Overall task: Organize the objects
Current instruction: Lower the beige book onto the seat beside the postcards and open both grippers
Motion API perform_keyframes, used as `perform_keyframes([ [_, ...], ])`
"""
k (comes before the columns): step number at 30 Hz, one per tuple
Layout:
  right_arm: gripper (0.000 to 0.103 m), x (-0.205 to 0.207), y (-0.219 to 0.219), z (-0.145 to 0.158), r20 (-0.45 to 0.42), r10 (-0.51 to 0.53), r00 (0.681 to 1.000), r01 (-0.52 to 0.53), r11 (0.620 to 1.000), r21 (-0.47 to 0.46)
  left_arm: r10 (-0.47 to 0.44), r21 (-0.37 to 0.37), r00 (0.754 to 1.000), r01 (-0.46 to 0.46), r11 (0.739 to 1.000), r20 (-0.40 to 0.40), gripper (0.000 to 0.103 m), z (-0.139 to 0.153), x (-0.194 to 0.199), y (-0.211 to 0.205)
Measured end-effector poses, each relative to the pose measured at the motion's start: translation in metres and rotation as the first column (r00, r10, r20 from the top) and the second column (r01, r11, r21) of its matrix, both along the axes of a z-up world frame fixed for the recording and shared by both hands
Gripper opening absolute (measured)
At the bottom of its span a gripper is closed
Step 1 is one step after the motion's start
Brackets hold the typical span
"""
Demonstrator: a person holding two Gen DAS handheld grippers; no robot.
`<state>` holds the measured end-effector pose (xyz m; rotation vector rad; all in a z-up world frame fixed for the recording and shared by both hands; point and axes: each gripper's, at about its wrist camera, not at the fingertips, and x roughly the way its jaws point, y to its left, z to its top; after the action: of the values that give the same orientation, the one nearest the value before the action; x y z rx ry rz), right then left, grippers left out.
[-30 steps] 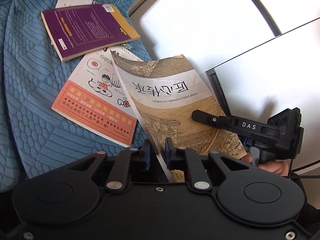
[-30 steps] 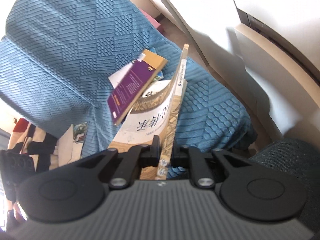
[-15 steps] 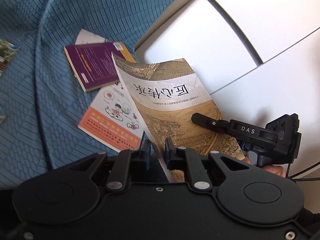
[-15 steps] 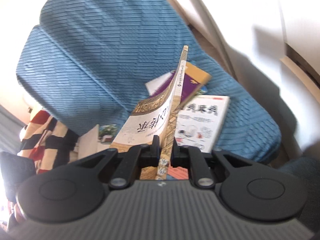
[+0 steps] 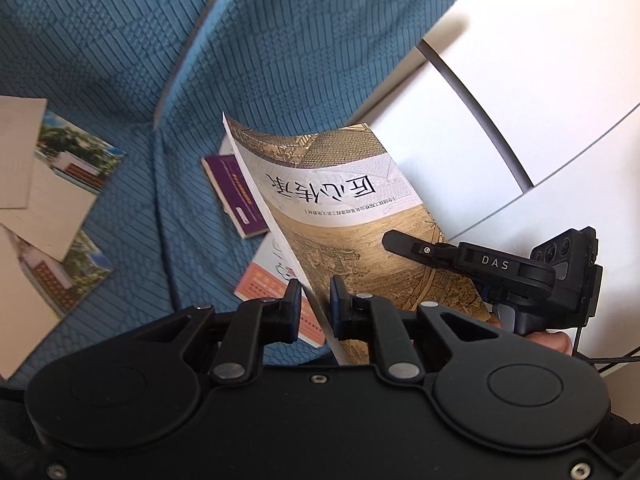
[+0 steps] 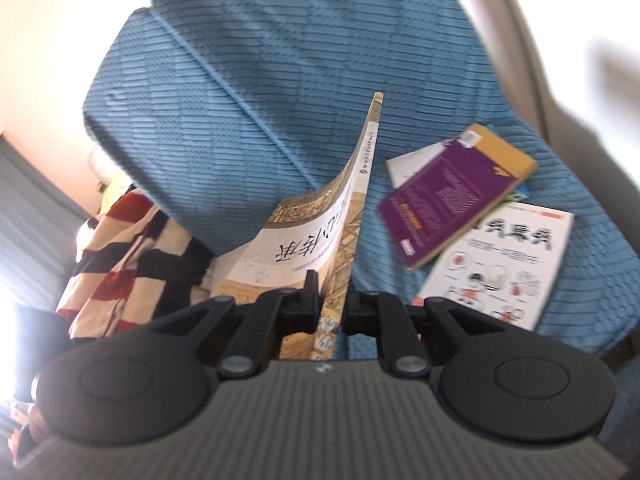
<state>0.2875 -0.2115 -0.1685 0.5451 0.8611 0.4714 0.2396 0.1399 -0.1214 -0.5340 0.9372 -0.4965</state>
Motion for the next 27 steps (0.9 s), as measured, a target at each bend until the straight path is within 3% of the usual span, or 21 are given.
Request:
perform_keyframes([
  [11,0.013,0.021,0.056,-0.002,-0.002,0.091,0.996,-0.091,0.996,0.028,0.089,0.023,0.996,-0.089,0.996,-0.012,0.013,0.001,-0.001,0.05],
  [27,0.014,0.045,0.093,-0.066,-0.06,0.134,0.989,-0.132,0.991,0.028,0.142,0.065,0.985,-0.135,0.989,-0.102,0.013,-0.062,0.019,0.079],
])
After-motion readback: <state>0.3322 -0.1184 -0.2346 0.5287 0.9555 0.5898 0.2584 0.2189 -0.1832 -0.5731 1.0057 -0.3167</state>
